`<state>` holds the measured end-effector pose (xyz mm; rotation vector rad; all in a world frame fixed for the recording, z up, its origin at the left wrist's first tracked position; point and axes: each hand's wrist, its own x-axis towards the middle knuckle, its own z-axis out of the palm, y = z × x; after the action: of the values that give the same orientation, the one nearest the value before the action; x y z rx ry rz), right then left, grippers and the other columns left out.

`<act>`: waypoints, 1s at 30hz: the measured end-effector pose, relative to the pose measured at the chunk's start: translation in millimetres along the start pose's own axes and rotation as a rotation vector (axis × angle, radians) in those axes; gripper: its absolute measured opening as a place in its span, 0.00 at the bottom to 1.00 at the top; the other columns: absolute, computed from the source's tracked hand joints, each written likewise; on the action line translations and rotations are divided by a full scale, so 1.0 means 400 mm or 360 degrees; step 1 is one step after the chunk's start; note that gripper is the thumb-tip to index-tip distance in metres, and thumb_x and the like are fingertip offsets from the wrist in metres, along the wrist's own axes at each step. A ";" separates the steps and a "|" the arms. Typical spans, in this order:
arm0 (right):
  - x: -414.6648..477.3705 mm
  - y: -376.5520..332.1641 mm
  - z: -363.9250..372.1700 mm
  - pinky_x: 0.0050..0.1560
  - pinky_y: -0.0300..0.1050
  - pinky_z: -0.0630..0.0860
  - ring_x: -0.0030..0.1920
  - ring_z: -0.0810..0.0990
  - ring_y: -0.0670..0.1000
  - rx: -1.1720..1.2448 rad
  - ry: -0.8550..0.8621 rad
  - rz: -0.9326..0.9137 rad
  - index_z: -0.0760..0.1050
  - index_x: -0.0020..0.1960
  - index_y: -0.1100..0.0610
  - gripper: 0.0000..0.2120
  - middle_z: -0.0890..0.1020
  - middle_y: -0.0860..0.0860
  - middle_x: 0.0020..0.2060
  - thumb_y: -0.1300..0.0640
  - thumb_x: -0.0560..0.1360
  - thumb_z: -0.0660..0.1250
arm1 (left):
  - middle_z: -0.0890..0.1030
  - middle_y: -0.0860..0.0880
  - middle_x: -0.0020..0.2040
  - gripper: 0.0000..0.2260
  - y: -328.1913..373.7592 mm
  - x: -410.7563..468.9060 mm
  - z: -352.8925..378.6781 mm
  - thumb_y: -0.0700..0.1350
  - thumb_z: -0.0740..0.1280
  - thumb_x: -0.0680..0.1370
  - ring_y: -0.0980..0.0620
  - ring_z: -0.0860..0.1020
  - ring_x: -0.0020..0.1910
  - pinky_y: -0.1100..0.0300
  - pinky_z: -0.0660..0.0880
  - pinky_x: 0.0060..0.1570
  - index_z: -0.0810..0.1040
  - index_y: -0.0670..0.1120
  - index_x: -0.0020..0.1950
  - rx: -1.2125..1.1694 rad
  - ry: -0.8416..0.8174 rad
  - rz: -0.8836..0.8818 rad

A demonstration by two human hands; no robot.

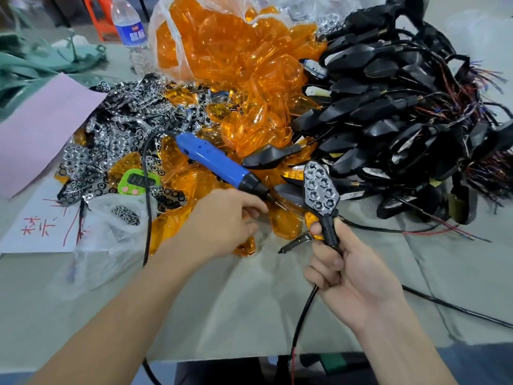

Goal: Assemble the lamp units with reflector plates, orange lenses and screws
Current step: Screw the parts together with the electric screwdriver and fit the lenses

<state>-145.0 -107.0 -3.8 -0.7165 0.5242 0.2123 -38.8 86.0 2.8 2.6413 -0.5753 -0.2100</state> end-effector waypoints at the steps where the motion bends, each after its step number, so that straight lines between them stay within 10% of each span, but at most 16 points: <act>1: 0.000 0.003 0.003 0.25 0.41 0.54 0.24 0.52 0.47 -0.0002 0.0001 0.0007 0.78 0.43 0.58 0.20 0.57 0.48 0.25 0.47 0.85 0.58 | 0.81 0.63 0.47 0.14 -0.004 -0.008 0.016 0.45 0.76 0.75 0.62 0.79 0.48 0.61 0.79 0.53 0.85 0.59 0.58 0.0048 -0.0027 -0.0006; 8: 0.000 0.004 -0.004 0.23 0.41 0.56 0.23 0.52 0.47 -0.0028 0.0026 -0.0006 0.78 0.43 0.58 0.20 0.57 0.48 0.25 0.48 0.85 0.58 | 0.85 0.66 0.43 0.13 -0.091 -0.058 0.005 0.38 0.74 0.76 0.67 0.82 0.46 0.76 0.74 0.47 0.88 0.59 0.48 -0.0533 0.0426 -0.0131; 13: 0.009 0.016 0.000 0.23 0.41 0.55 0.23 0.52 0.47 -0.0016 0.0001 0.0024 0.78 0.43 0.58 0.21 0.57 0.48 0.25 0.46 0.85 0.58 | 0.83 0.68 0.54 0.17 -0.117 -0.103 -0.016 0.44 0.77 0.74 0.66 0.79 0.54 0.74 0.73 0.54 0.85 0.65 0.56 -0.0163 -0.0145 0.0225; 16: 0.017 0.031 0.013 0.24 0.41 0.54 0.23 0.52 0.47 -0.0043 -0.0032 0.0049 0.78 0.44 0.58 0.21 0.58 0.48 0.25 0.46 0.85 0.57 | 0.83 0.63 0.49 0.08 -0.097 -0.113 0.025 0.50 0.76 0.76 0.61 0.78 0.50 0.60 0.76 0.52 0.86 0.59 0.54 0.0060 0.0019 0.0110; 22: 0.026 0.057 0.036 0.25 0.42 0.54 0.23 0.52 0.48 -0.0158 -0.0018 0.0073 0.79 0.45 0.59 0.21 0.58 0.49 0.25 0.47 0.86 0.56 | 0.86 0.55 0.55 0.17 -0.056 -0.109 -0.031 0.44 0.68 0.82 0.55 0.83 0.51 0.58 0.79 0.51 0.83 0.66 0.61 -0.1404 0.0062 -0.0157; 30: 0.021 0.067 0.063 0.26 0.42 0.55 0.26 0.51 0.49 -0.0372 -0.0138 0.0119 0.84 0.37 0.54 0.25 0.59 0.49 0.26 0.48 0.85 0.57 | 0.87 0.43 0.41 0.16 -0.035 -0.113 -0.165 0.40 0.80 0.66 0.48 0.81 0.34 0.60 0.78 0.34 0.83 0.55 0.49 -0.1512 -0.0326 0.0043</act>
<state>-137.7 -70.1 -7.4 -0.9113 0.4478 0.3773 -59.3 141.4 58.6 1.6988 -0.4216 -0.5840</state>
